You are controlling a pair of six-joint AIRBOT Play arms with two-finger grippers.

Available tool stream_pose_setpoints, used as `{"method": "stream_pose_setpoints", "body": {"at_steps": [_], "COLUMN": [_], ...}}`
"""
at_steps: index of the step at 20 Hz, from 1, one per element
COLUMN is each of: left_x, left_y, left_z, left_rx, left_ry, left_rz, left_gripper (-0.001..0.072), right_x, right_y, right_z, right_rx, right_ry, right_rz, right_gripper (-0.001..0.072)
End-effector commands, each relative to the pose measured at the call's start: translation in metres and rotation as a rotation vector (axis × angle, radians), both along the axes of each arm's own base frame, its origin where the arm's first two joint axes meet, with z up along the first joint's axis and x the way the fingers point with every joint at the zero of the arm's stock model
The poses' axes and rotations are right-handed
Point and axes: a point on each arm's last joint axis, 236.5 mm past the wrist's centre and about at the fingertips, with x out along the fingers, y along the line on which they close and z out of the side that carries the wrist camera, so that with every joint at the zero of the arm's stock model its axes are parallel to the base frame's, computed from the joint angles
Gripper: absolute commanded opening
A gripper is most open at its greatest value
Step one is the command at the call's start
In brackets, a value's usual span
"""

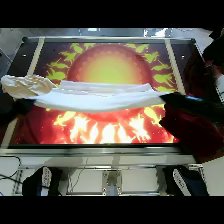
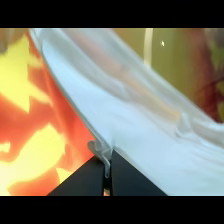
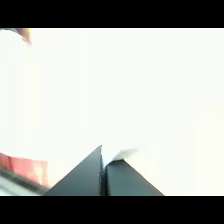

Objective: Fold the shirts.

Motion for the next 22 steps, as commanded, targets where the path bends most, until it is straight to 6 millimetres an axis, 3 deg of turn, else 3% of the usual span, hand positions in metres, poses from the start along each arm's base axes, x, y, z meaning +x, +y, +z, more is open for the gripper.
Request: {"method": "stream_pose_setpoints", "body": {"at_steps": [1, 3, 5, 7, 8, 9, 12, 15, 18, 22], "left_x": [-0.033, -0.048, -0.072, -0.097, -0.105, -0.103, -0.061, 0.009, 0.077, 0.153], "left_y": [0.006, 0.002, 0.001, 0.012, 0.017, 0.017, -0.002, -0.002, 0.001, 0.017], "left_z": [0.142, 0.211, 0.258, 0.298, 0.311, 0.308, 0.262, 0.209, 0.130, 0.013], "left_rx": [0.332, 0.474, 0.689, 0.806, 0.824, 0.850, 0.924, 1.069, 1.029, 1.006], "left_ry": [-0.252, -0.329, -0.328, -0.359, -0.377, -0.357, -0.196, 0.003, 0.168, 0.337], "left_rz": [0.083, 0.115, 0.114, 0.174, 0.189, 0.161, 0.018, 0.004, -0.013, -0.089], "left_gripper": [0.0011, 0.0011, 0.0011, 0.0011, 0.0011, 0.0011, 0.0011, 0.0011, 0.0011, 0.0011], "right_x": [-0.075, -0.111, -0.140, -0.145, -0.138, -0.127, -0.078, -0.012, 0.054, 0.135], "right_y": [-0.009, -0.016, -0.014, -0.018, -0.022, -0.025, -0.030, -0.039, -0.042, -0.048], "right_z": [0.141, 0.206, 0.249, 0.266, 0.263, 0.252, 0.207, 0.165, 0.102, -0.008], "right_rx": [-0.165, -0.212, -0.261, -0.303, -0.325, -0.341, -0.347, -0.342, -0.309, -0.280], "right_ry": [-0.375, -0.540, -0.646, -0.665, -0.634, -0.579, -0.372, -0.210, -0.022, 0.210], "right_rz": [-0.075, -0.141, -0.149, -0.159, -0.160, -0.149, -0.088, -0.042, 0.042, 0.117], "right_gripper": [0.0010, 0.0009, 0.0008, 0.0007, 0.0007, 0.0007, 0.0008, 0.0008, 0.0008, 0.0009]}}
